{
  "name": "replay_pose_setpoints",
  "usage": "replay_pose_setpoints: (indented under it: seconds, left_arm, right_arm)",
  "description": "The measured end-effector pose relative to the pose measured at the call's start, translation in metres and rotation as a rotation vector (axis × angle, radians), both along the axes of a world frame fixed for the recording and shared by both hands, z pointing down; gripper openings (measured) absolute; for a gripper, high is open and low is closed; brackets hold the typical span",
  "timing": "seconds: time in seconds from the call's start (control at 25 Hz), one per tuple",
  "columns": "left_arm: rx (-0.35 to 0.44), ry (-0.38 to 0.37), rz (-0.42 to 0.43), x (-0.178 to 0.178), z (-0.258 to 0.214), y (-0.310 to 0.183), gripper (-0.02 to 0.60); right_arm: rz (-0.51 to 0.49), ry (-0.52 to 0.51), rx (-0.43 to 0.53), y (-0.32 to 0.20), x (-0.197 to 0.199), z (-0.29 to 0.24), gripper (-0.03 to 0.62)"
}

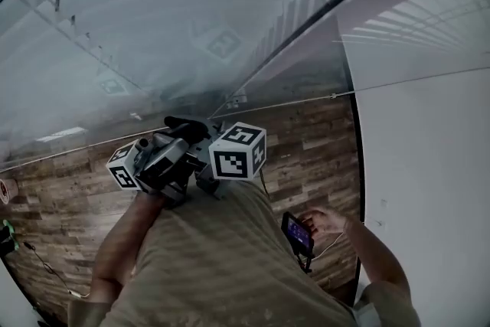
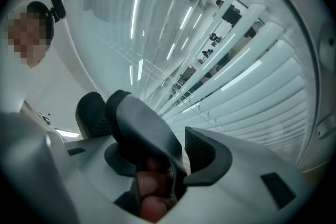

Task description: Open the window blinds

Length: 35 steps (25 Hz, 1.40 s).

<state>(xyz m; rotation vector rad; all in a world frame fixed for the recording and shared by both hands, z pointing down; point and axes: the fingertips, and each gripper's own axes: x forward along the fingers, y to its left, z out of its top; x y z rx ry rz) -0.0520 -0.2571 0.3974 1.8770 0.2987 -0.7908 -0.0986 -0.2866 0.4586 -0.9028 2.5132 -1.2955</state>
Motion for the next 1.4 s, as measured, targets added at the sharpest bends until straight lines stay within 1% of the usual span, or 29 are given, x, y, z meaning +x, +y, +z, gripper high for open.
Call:
replay_pose_setpoints:
  seconds: [0.16,0.32,0.56,1.4]
  left_arm:
    - [-0.003,-0.004,0.038,0.005,-0.003,-0.001,0.117]
    - [-0.006,-0.002,0.061,0.007,0.005,0.001,0.117]
    - [-0.01,0.0,0.062,0.01,-0.011,0.001,0.117]
    - [-0.01,-0.013,0.051,0.005,-0.005,0.001,0.117]
  right_arm:
    - [0.035,-0.008,-0.003,-0.002,0.006,-0.004,0.19]
    - [0.06,-0.007,-0.005,-0.001,0.009,0.004,0.19]
    - [0.057,-0.008,-0.01,0.0,0.011,-0.011,0.19]
    - [0.038,-0.028,-0.009,0.0,0.005,-0.007,0.19]
